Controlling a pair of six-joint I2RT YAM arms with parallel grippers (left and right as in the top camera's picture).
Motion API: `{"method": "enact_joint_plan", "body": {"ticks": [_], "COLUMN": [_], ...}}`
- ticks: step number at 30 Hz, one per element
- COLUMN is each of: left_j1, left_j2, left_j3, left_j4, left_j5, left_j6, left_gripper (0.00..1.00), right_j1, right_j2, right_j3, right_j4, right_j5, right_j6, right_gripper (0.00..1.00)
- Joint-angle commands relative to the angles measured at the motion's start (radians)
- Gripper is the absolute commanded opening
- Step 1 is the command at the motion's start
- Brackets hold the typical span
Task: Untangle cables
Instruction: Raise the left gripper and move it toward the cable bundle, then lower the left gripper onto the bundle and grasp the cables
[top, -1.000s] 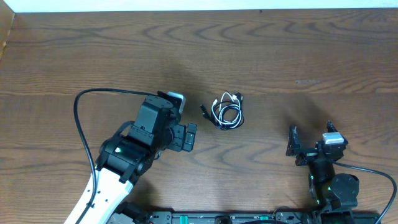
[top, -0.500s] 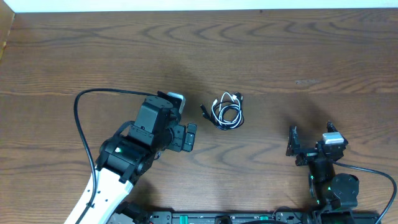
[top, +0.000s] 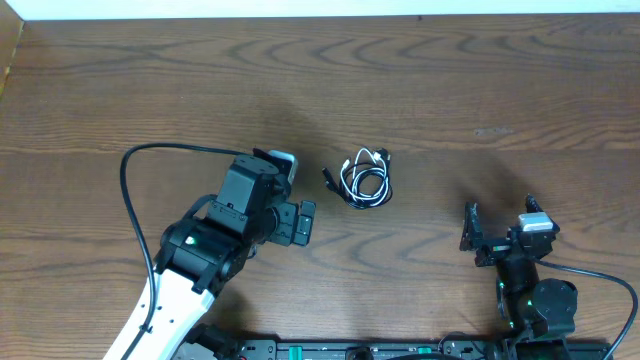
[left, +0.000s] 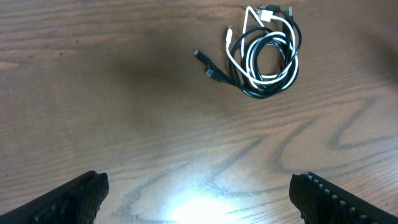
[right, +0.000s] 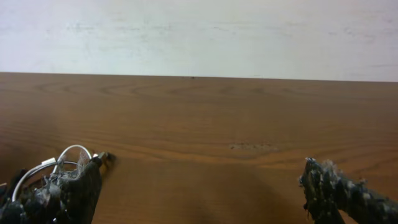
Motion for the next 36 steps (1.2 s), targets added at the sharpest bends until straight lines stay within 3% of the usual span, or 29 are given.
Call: {"method": "enact_joint_plan", "body": {"ticks": [1, 6, 11, 17, 27, 36], "left_j1": [-0.003, -0.003, -0.003, -0.004, -0.037, -0.106], "left_j2": [0.029, 0.115, 0.233, 0.36, 0.51, 0.7], "left_j3": [-0.001, 0.001, 0.058, 0.166, 0.186, 0.186], "left_j4": [0.024, 0.103, 0.126, 0.16, 0.421, 0.518], "left_j5": [-0.013, -0.004, -0.002, 0.003, 0.077, 0.073], "left_j6": [-0.013, -0.014, -0.014, -0.013, -0.013, 0.089], "left_gripper": [0.98, 0.98, 0.98, 0.98, 0.97, 0.97], "right_j1": [0.006, 0.006, 0.006, 0.006, 0.006, 0.006], "right_j2": [-0.006, -0.006, 0.042, 0.197, 0.513, 0.565], "right_j3": [-0.001, 0.019, 0.15, 0.325, 0.596, 0.608], "right_j4": [0.006, -0.009, -0.131, -0.28, -0.539, -0.556], "right_j5": [-0.013, -0.012, -0.011, -0.022, -0.182, -0.192], "right_j6": [0.018, 0.059, 0.059, 0.103, 0.197, 0.198], "right_gripper": [0.99, 0.99, 0.99, 0.99, 0.99, 0.99]}}
